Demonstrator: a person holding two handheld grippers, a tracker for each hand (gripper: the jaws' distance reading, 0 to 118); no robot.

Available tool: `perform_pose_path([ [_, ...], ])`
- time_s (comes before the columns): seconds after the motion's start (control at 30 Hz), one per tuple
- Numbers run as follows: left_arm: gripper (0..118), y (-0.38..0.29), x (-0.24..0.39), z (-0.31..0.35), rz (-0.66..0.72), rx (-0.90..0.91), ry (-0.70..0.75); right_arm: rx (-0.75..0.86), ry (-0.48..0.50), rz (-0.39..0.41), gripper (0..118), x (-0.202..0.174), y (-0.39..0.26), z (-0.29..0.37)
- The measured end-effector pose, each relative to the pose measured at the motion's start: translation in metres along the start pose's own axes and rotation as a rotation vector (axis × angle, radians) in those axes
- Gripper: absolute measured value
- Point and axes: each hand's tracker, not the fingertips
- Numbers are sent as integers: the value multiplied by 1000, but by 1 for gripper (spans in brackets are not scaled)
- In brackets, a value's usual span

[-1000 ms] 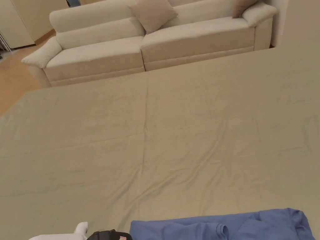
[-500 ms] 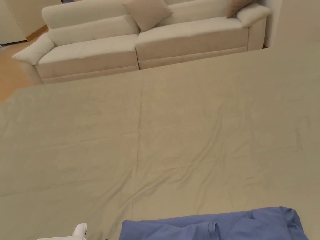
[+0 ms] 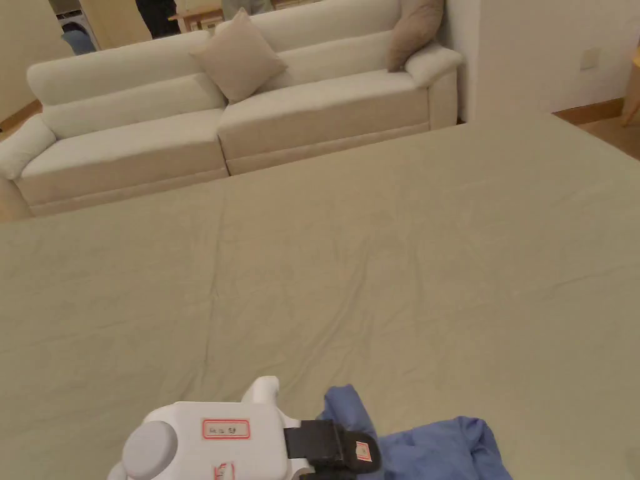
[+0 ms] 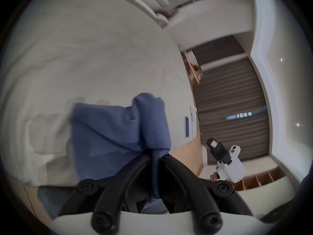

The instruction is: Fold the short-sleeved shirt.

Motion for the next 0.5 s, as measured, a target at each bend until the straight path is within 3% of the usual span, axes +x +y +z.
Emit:
perform_pose_path([
  [0.1,6,0,22,-64,-89,-87,73,15,-15,-26,0,15,0,16],
  [0.23,6,5,21,-114,-79,-104,124,36,-44,-66,0,36,-3,31],
  [0.43,14,0,-4,-94,19,-144,42,40,-62,-96,0,55,-8,37],
  [0.47,34,-5,-10,-81,26,-128,-32,37,-64,-99,0,58,-9,36],
  [0.5,79,-8,-13,-71,53,-99,-88,32,-66,-100,0,59,-9,34],
])
